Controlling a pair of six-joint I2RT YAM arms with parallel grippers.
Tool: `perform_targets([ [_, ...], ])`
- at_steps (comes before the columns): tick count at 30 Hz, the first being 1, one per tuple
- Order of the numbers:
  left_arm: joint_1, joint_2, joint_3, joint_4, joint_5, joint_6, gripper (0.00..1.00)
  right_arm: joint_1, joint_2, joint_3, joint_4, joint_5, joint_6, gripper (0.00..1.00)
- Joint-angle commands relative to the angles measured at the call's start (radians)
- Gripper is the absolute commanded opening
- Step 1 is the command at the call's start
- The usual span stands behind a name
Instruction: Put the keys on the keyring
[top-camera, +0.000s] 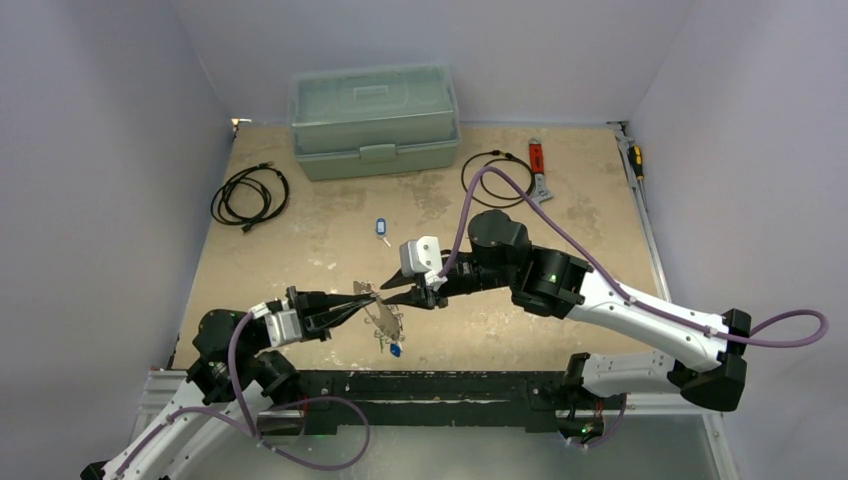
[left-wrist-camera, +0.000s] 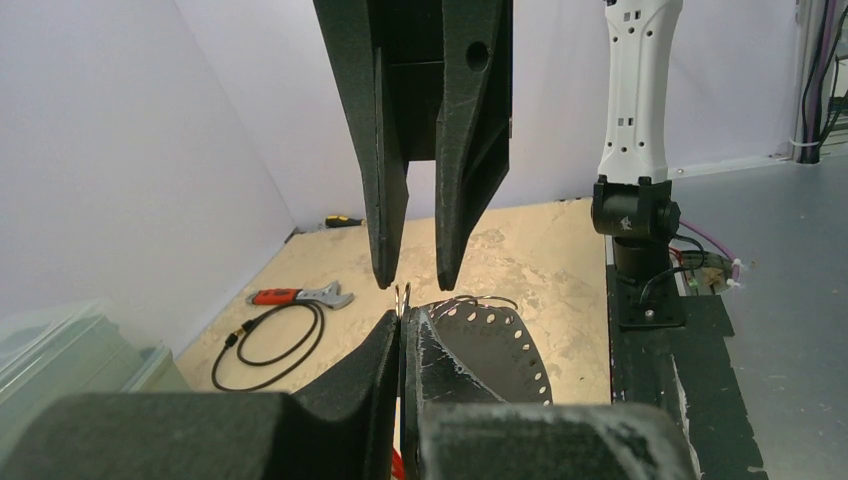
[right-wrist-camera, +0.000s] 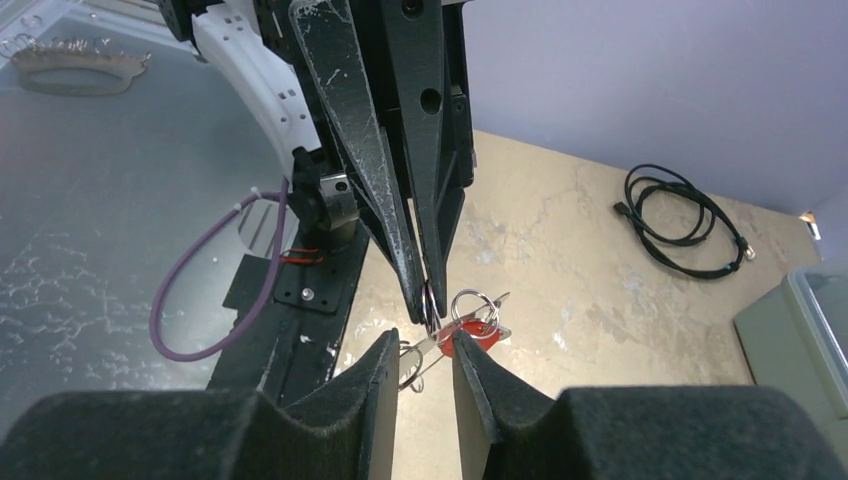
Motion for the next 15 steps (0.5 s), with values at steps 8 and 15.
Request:
perform_targets([
  [8, 0.006, -0.017, 0.004, 0.066, 0.005, -0.01, 0.0, -0.003, 0.028, 0.053, 0.045, -0.035, -0.005, 0.22],
  [15, 0.006, -0.019, 0.004, 0.065, 0.002, -0.01, 0.0, -0.003, 0.034, 0.059, 0.049, -0.042, -0.006, 0.17],
])
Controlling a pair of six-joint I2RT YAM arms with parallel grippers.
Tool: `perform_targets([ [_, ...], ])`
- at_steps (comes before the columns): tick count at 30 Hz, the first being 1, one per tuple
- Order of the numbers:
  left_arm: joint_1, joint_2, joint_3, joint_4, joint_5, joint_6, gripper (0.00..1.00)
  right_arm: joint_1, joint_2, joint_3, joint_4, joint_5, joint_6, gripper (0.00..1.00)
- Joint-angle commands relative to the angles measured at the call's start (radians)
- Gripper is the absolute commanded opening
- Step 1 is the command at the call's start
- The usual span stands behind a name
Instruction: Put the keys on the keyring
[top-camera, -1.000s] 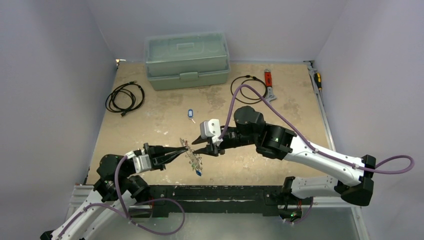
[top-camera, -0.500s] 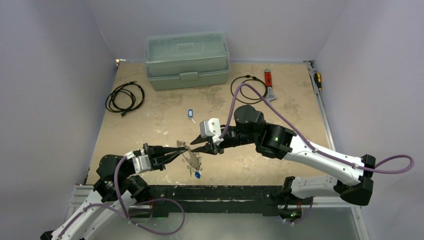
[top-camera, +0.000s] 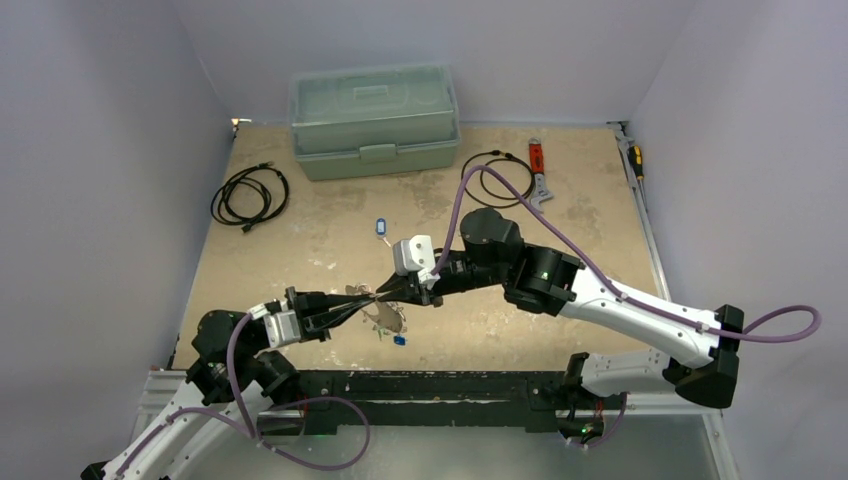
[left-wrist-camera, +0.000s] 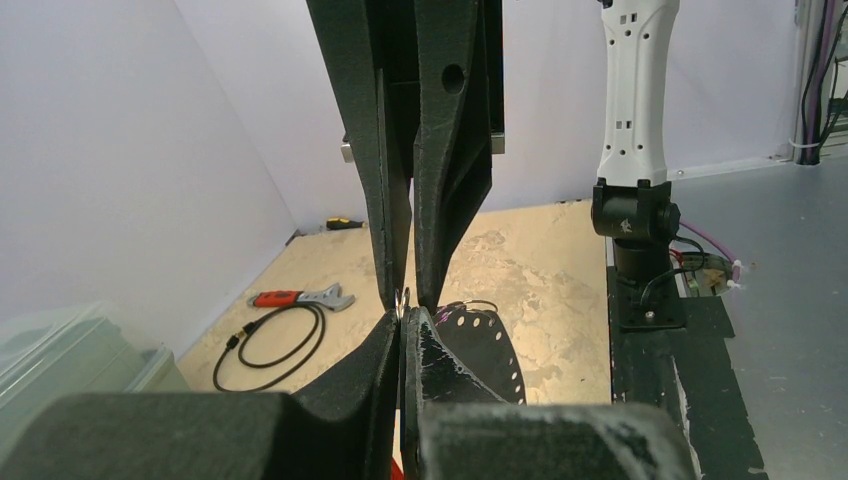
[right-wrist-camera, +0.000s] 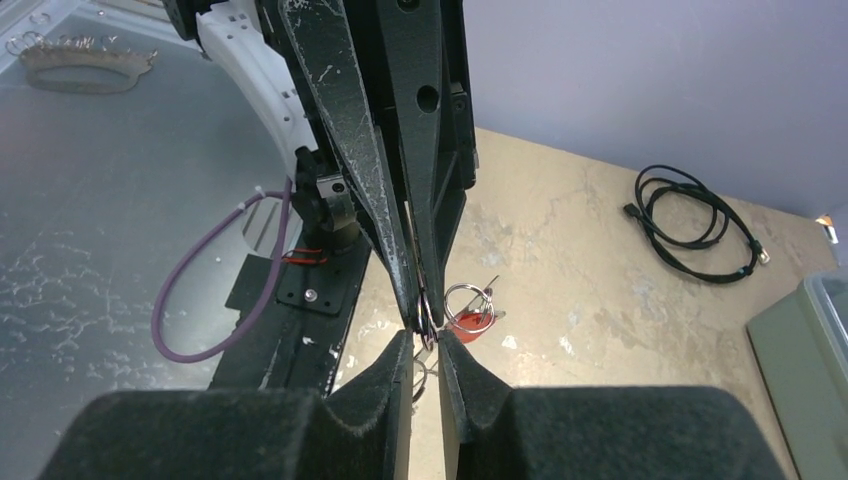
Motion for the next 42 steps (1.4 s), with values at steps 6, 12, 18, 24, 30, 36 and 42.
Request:
perform_targets([
  [6, 0.007, -0.013, 0.004, 0.064, 0.0, -0.01, 0.0, -0.003, 0.008, 0.048, 0.048, -0.032, -0.005, 0.16],
  [12, 0.006, -0.013, 0.003, 0.063, -0.003, -0.01, 0.0, -0.003, 0.015, 0.049, 0.053, -0.04, -0.002, 0.15],
  [18, 0.006, -0.014, 0.004, 0.064, -0.008, -0.012, 0.0, -0.003, 0.023, 0.055, 0.048, -0.058, -0.004, 0.09],
  [24, 0.006, -0.012, 0.005, 0.065, -0.016, -0.015, 0.0, -0.003, 0.028, 0.062, 0.032, -0.066, -0.01, 0.0],
  [30, 0.007, 0.001, 0.01, 0.046, -0.05, -0.015, 0.06, -0.003, 0.024, 0.076, 0.007, -0.025, -0.011, 0.0],
  [36, 0.006, 0.006, 0.017, 0.03, -0.063, -0.013, 0.39, -0.003, 0.02, 0.11, -0.076, 0.057, -0.022, 0.0],
  [42, 0.007, 0.024, 0.019, 0.019, -0.048, -0.003, 0.38, -0.001, 0.034, 0.163, -0.187, 0.169, -0.045, 0.0],
])
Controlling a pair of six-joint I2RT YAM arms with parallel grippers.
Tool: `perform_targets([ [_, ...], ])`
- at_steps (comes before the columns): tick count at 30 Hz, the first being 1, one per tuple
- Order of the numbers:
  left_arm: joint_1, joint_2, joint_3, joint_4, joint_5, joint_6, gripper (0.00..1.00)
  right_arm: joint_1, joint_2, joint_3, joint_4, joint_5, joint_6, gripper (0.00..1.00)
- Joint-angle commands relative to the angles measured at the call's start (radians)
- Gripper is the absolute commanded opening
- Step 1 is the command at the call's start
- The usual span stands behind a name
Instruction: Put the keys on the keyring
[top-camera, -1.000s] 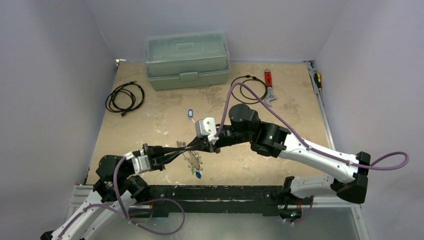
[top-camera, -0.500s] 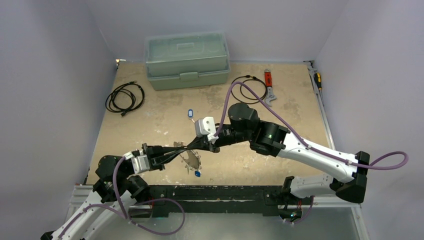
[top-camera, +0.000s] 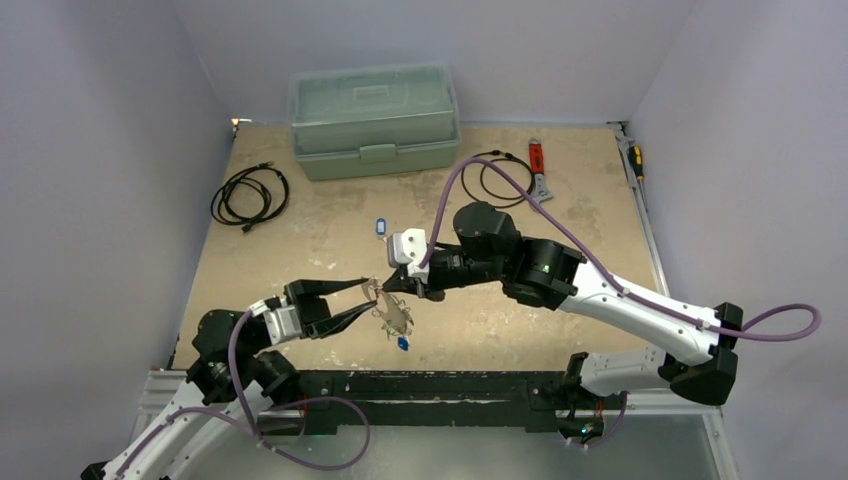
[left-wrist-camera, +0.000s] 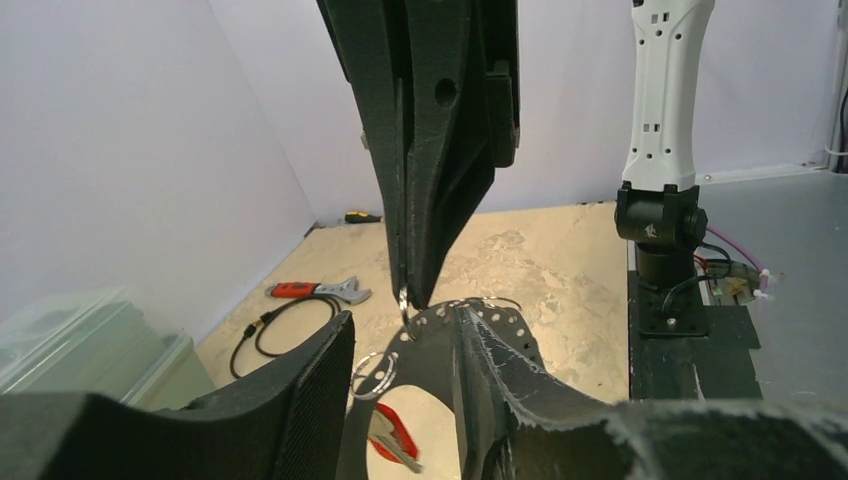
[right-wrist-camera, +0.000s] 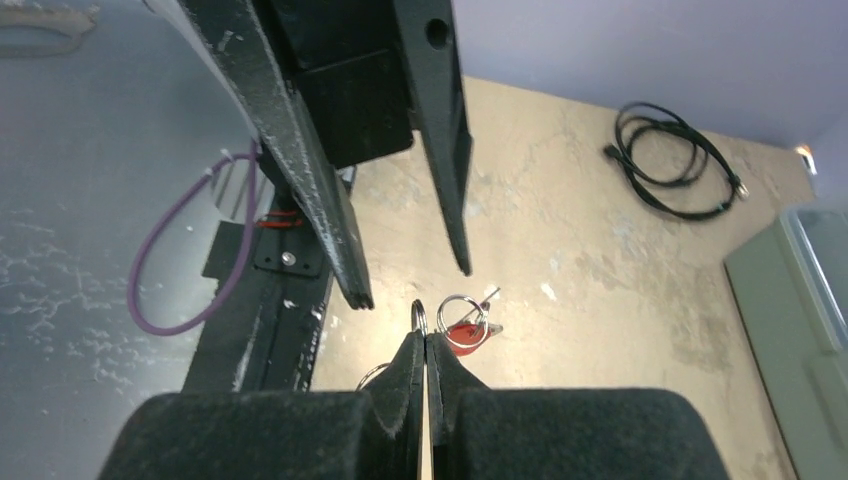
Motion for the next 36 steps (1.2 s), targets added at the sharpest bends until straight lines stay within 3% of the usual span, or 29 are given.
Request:
perform_targets([
  [1, 0.003, 0.031, 0.02, 0.018, 0.009, -0.003, 0.38, 0.004, 0.005, 0.09, -0.064, 0.099, -0.027, 0.0],
  [11, 0.003, 0.11, 0.028, 0.019, 0.057, -0.007, 0.35, 0.027, 0.064, 0.197, -0.222, 0.248, -0.064, 0.0],
  [19, 0.003, 0.13, 0.037, -0.004, 0.017, 0.01, 0.33, 0.083, 0.11, 0.266, -0.318, 0.342, -0.071, 0.0],
  [25, 0.003, 0.14, 0.038, -0.01, 0.019, 0.016, 0.24, 0.102, 0.117, 0.283, -0.328, 0.356, -0.073, 0.0],
  [32, 0.004, 0.167, 0.041, -0.009, 0.048, 0.011, 0.01, 0.107, 0.13, 0.304, -0.325, 0.362, -0.074, 0.0],
  [36, 0.004, 0.17, 0.039, -0.007, 0.051, 0.011, 0.0, 0.112, 0.143, 0.323, -0.331, 0.356, -0.077, 0.0],
])
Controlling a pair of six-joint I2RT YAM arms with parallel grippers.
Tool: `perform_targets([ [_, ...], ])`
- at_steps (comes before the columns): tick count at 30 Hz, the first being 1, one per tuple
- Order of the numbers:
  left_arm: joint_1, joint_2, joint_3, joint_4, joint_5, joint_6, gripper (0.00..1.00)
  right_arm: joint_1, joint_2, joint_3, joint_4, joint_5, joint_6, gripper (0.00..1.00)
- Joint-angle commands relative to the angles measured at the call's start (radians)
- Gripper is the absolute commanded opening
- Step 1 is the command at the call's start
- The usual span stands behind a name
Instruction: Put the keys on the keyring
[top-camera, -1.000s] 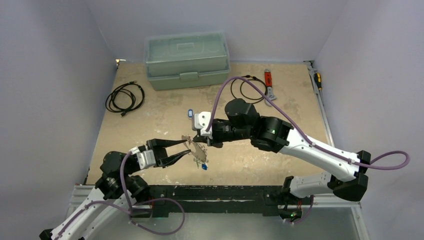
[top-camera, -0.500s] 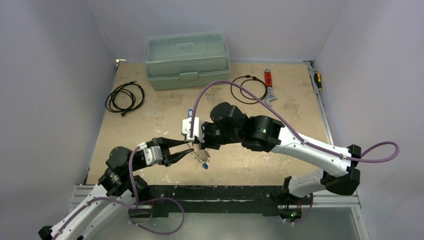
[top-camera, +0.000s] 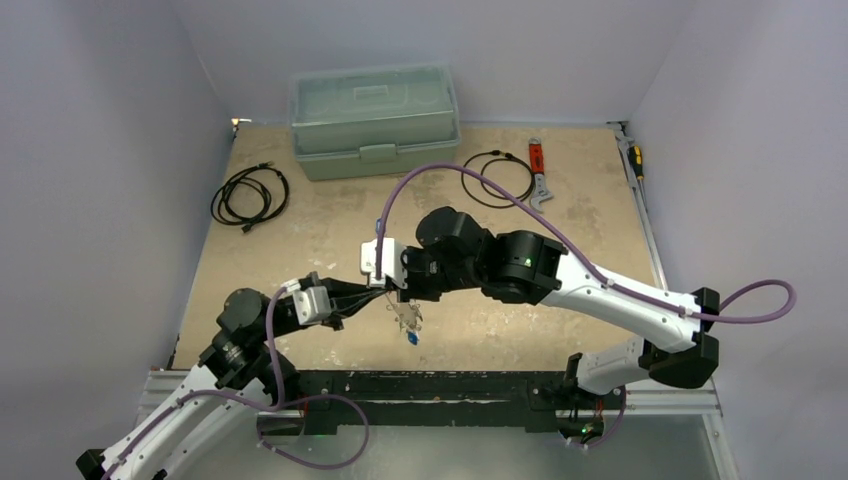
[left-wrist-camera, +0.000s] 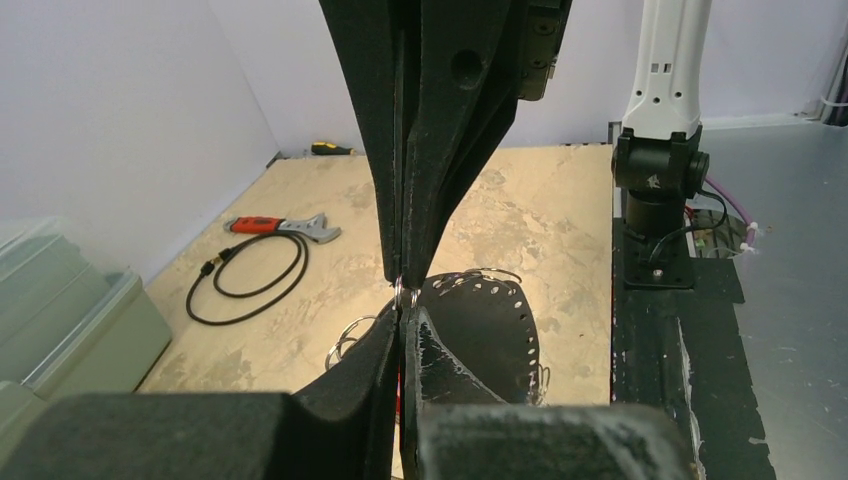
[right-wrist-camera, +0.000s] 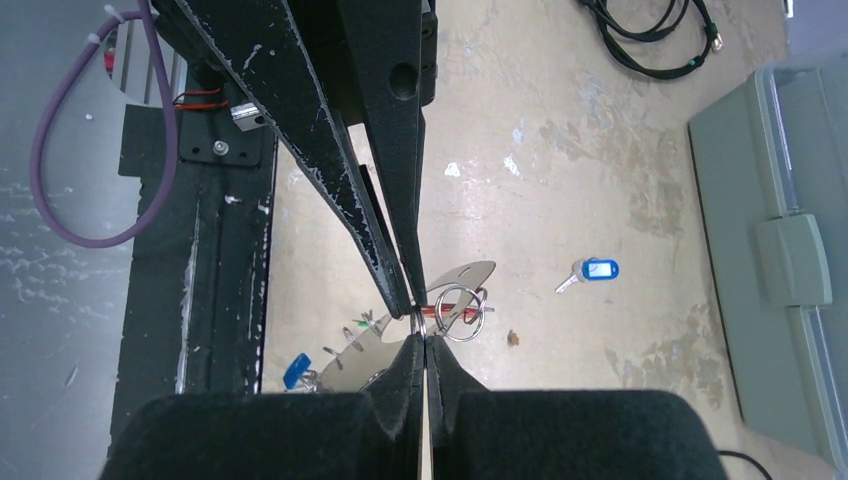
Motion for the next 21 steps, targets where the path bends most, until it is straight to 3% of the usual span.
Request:
perform_targets([
  [1, 0.002, 0.011, 0.035, 0.015, 0.031, 0.0, 0.0, 0.009, 0.004, 0.076, 0.048, 0.009, -0.014, 0.0],
  [21, 0.002, 0.039, 0.034, 0.016, 0.037, -0.011, 0.0, 0.044, 0.07, 0.141, 0.017, 0.001, -0.032, 0.0],
])
